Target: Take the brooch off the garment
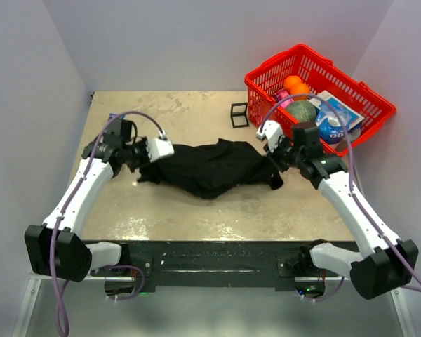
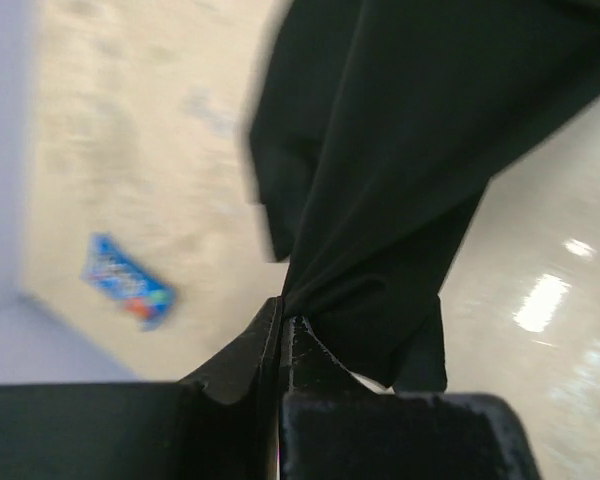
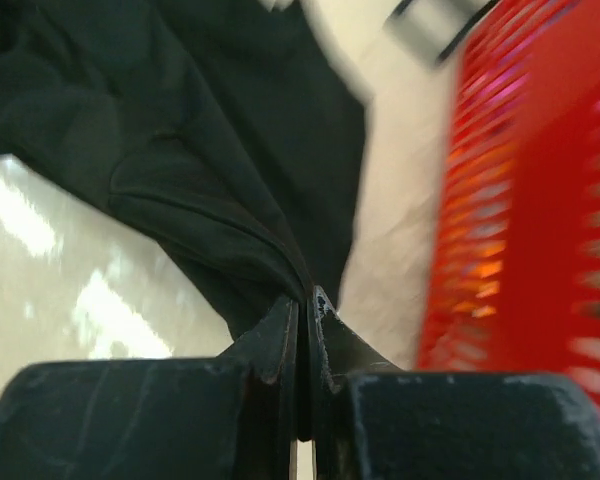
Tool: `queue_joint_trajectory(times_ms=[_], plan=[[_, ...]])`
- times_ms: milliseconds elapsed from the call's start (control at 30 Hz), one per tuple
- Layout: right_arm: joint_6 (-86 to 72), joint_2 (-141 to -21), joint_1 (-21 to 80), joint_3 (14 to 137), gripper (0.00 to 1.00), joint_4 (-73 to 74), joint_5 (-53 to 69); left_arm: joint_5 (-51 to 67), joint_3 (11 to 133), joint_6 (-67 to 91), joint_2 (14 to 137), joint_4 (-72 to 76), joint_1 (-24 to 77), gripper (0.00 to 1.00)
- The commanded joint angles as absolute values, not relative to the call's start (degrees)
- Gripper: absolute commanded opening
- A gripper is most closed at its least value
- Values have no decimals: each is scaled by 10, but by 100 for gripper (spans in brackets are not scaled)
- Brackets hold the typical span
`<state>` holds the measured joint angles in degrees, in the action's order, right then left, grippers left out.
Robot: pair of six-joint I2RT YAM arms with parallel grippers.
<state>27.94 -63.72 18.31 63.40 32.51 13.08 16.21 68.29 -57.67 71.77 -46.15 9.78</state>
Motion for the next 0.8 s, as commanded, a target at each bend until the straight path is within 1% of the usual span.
queue_joint_trajectory(times_ms=[0,33,67,100,133,200,233,300,333,367,433,567,667,767], plan=[[351,-674,181,592,0,354,172,236,588,-567,733,-457,101,0],[353,-685,180,599,12,357,177,240,581,-565,742,-456,101,0],[359,-707,180,610,29,364,186,248,576,-550,760,-452,101,1],[361,-718,182,640,44,366,193,248,570,-541,767,-447,101,5],[365,-727,181,656,45,369,226,249,568,-534,773,-443,101,13],[368,-747,183,687,46,359,257,253,561,-514,780,-426,100,22],[370,-753,186,693,47,352,290,253,561,-504,780,-418,99,28],[387,-774,212,698,48,327,305,260,572,-479,780,-403,97,33],[394,-782,227,698,49,320,304,263,578,-472,780,-402,95,37],[405,-793,260,697,49,305,301,262,586,-456,781,-401,90,39],[411,-823,287,693,49,287,313,256,612,-435,785,-396,83,45],[408,-887,365,683,52,223,327,236,650,-340,820,-378,50,48],[400,-939,397,689,55,192,330,193,675,-260,843,-364,38,50],[389,-966,417,695,57,171,336,162,690,-205,848,-364,33,57]])
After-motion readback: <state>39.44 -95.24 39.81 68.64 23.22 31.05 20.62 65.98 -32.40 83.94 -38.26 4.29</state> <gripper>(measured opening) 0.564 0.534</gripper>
